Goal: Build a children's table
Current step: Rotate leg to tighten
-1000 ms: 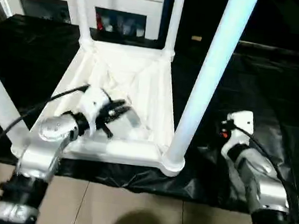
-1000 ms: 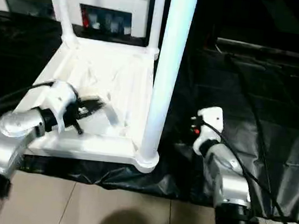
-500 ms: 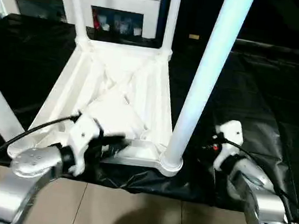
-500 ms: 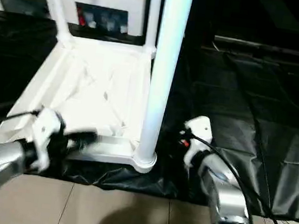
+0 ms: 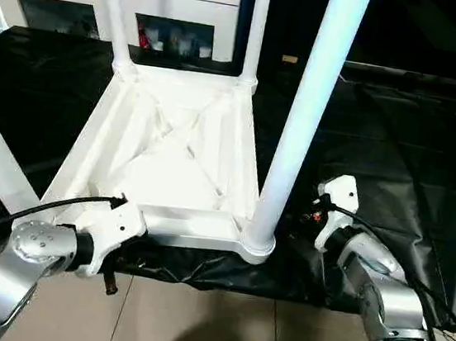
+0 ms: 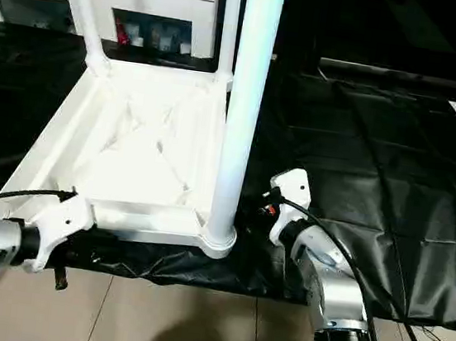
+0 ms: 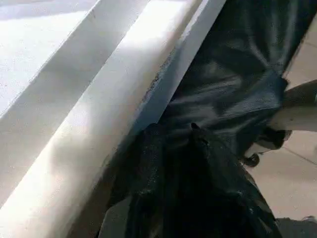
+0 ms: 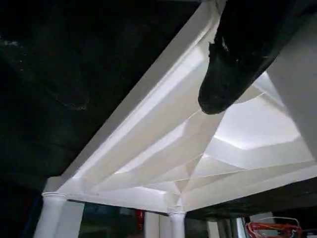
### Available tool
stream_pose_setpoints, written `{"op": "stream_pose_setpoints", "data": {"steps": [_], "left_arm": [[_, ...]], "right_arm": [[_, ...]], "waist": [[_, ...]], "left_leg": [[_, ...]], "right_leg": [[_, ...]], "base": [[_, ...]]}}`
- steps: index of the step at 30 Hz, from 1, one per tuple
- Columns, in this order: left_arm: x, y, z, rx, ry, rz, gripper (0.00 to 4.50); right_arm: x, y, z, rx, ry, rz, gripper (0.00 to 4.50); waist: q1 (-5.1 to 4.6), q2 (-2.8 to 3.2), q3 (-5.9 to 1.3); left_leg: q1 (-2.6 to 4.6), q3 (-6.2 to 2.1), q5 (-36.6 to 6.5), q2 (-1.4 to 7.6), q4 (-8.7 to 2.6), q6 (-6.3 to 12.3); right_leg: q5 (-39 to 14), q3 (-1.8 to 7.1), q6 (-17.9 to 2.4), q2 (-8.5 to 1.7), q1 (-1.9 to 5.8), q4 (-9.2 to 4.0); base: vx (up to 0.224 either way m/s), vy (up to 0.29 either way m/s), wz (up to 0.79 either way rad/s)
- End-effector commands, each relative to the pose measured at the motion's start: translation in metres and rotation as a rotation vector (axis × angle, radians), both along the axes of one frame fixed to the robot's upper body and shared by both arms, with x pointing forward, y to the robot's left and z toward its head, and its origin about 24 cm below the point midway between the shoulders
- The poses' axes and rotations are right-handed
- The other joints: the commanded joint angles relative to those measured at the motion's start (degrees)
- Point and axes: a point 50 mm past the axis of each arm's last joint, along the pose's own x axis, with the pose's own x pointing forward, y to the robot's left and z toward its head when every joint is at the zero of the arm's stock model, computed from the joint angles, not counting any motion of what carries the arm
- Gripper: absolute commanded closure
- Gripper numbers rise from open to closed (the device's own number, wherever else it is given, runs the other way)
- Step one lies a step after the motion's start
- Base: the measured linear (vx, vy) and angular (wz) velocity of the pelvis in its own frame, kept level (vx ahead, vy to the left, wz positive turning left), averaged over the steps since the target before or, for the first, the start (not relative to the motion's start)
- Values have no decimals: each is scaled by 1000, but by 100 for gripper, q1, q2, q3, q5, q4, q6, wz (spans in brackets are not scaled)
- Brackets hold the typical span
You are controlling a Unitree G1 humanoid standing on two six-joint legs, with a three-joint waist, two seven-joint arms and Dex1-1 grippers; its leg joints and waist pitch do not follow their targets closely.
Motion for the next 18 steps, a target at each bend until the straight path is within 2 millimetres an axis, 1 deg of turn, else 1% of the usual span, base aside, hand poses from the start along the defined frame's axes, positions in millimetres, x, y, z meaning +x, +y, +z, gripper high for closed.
{"op": "stream_pose_setpoints", "data": {"steps": [1,2,3,5,6,10,14,15,16,17,18], "left_arm": [[6,3,0,39,-25,17,344],[6,3,0,39,-25,17,344],[9,3,0,39,-36,27,344],[14,3,2,44,-68,40,344],[15,3,2,44,-72,41,344],[15,0,11,-14,-86,45,344],[11,-4,20,-61,-120,49,344],[9,-6,24,-100,-141,64,344],[8,-8,29,-141,-166,81,344],[6,-9,35,-190,-204,102,344],[5,-11,40,-230,-238,123,344]], "right_arm": [[-1,11,4,9,-12,74,56],[-1,11,4,9,-12,74,56],[-2,13,4,12,-10,93,56],[-7,17,4,22,-3,136,56],[-7,18,3,24,-1,141,56],[-10,18,2,25,8,158,56],[-1,8,2,11,-10,44,56],[3,1,3,12,-16,-18,56],[6,-6,4,19,-19,-76,56],[9,-13,6,30,-21,-140,56],[11,-20,7,39,-19,-189,56]], "waist": [[-4,72,-314],[3,73,-316],[4,66,-323],[11,68,-324],[27,78,-328],[48,80,-334],[45,81,-350],[45,92,-348],[44,92,-352],[47,91,-350],[26,77,-350]], "left_leg": [[132,-96,-2184,62,-409,-184],[142,-95,-2210,62,-401,-180],[125,-101,-2156,63,-404,-175],[128,-97,-2122,64,-404,-163],[150,-90,-2132,68,-395,-161],[130,-97,-2058,76,-404,-172],[108,-91,-1872,86,-397,-177],[112,-88,-1866,89,-397,-186],[119,-73,-1835,81,-379,-194],[120,-73,-1834,81,-381,-190],[77,-81,-1771,75,-385,-210]], "right_leg": [[-2429,135,-721,-259,135,-496],[-2491,140,-698,-262,124,-505],[-2441,139,-699,-264,144,-493],[-2385,139,-712,-257,138,-490],[-2347,142,-727,-252,123,-491],[-2170,138,-810,-260,147,-457],[-1823,142,-938,-268,176,-412],[-1785,143,-967,-268,172,-412],[-1714,142,-1015,-259,170,-406],[-1693,141,-1019,-252,171,-410],[-1615,132,-1051,-255,215,-387]], "base": [[0,0,0],[0,0,0],[0,0,0],[0,0,0],[0,0,0],[0,0,0],[0,0,0],[0,0,0],[0,0,0],[0,0,0],[0,0,0]]}}
